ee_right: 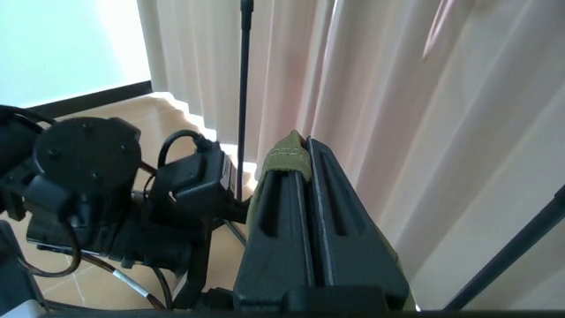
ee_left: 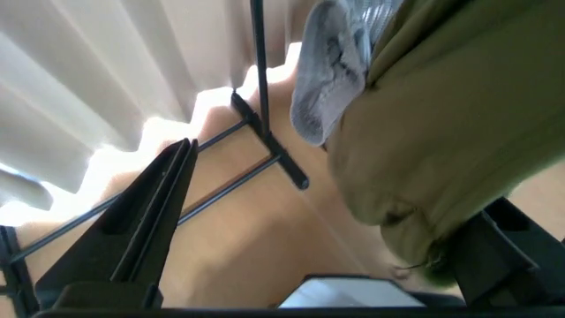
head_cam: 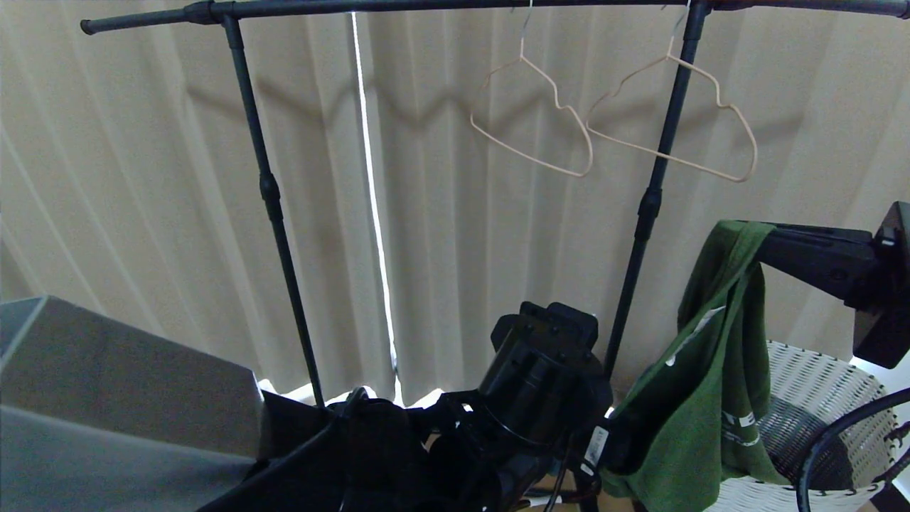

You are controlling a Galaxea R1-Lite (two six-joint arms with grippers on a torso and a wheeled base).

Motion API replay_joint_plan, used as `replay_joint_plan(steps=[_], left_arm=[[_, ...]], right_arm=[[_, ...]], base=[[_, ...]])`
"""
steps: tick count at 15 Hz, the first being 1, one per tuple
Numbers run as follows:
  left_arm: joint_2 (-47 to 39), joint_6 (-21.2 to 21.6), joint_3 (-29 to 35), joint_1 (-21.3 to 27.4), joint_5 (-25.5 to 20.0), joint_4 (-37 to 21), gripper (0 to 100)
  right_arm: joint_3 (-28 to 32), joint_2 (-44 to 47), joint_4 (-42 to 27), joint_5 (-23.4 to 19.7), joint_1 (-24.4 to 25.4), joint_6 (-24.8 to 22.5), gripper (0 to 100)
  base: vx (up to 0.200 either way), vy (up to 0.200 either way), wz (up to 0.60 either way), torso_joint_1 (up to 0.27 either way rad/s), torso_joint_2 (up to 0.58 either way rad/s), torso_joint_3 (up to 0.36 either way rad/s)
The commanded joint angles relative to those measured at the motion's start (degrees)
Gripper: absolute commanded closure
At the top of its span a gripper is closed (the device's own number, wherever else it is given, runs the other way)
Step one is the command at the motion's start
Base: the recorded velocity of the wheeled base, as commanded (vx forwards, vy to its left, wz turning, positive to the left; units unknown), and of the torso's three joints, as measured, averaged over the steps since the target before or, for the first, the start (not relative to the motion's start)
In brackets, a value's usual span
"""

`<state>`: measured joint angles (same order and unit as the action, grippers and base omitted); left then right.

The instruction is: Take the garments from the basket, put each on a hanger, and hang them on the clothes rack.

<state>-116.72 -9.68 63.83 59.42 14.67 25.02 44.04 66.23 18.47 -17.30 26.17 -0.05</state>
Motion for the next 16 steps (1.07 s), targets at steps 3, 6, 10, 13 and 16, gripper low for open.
replay_joint_plan(steps=[3,6,10,13,16], left_arm=[[0.53,0.54,-1.16,-0.35,0.10,0.03,100],[1.59,1.15,-3.45,-0.27,0.19,0.47,100],[12.49,2.47,-13.38,-0.27,0.54,0.65,100],[26.11,3.26,-14.87,-2.82,0.45,-1.81,100],[35.16,6.25,-12.94,-7.65,0.45,-7.61,100]], right_arm=[[-0.01,-0.40,-0.01,-0.02,0.02,-0.04,100],[-0.01,-0.31,-0.01,0.07,0.02,-0.04,100],[-0.80,-0.14,-0.01,0.16,0.02,-0.04,100],[-0.80,0.48,0.34,-0.10,0.28,-0.04,100],[-0.10,0.48,0.34,-0.10,2.57,-0.04,100]], base=[[0.000,0.000,0.00,0.000,0.00,0.000],[0.000,0.000,0.00,0.000,0.00,0.000],[0.000,0.000,0.00,0.000,0.00,0.000],[0.000,0.000,0.00,0.000,0.00,0.000],[0.000,0.000,0.00,0.000,0.00,0.000]])
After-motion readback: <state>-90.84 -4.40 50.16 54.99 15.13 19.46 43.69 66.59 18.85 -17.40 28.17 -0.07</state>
